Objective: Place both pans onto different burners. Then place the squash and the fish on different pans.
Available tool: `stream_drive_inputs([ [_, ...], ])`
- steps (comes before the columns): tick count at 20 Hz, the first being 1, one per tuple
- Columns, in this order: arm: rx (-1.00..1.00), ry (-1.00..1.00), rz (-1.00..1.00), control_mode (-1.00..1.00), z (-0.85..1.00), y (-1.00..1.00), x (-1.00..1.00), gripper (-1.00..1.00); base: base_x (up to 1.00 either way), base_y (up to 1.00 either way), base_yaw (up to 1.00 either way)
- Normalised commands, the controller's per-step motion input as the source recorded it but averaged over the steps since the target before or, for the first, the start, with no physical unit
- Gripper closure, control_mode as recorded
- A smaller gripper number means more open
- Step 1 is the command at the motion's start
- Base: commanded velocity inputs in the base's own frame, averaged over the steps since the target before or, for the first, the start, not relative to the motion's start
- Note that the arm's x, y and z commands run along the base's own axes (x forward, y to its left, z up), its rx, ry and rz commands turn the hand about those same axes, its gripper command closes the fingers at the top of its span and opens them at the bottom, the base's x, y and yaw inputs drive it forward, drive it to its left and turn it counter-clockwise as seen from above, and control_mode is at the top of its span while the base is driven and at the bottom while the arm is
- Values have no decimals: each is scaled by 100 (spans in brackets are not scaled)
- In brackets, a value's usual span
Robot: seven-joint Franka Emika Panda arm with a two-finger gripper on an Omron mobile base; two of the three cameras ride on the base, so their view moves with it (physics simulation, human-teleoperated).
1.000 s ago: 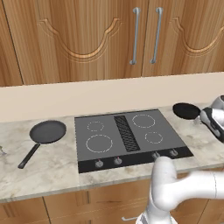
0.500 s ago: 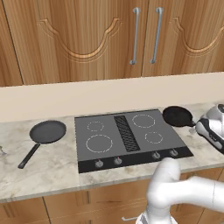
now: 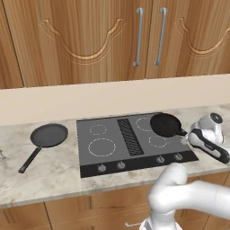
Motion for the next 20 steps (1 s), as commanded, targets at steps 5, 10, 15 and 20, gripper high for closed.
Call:
stream_drive_inputs([
  [5,0,0,13,-100,0,80,0,100,0,0,0],
  [10,0,0,5,-100,0,72,3,100,0,0,0],
  [15,0,0,0,-100,0,57,8,100,0,0,0],
  [20,0,0,2,-100,9,41,5,100,0,0,0],
])
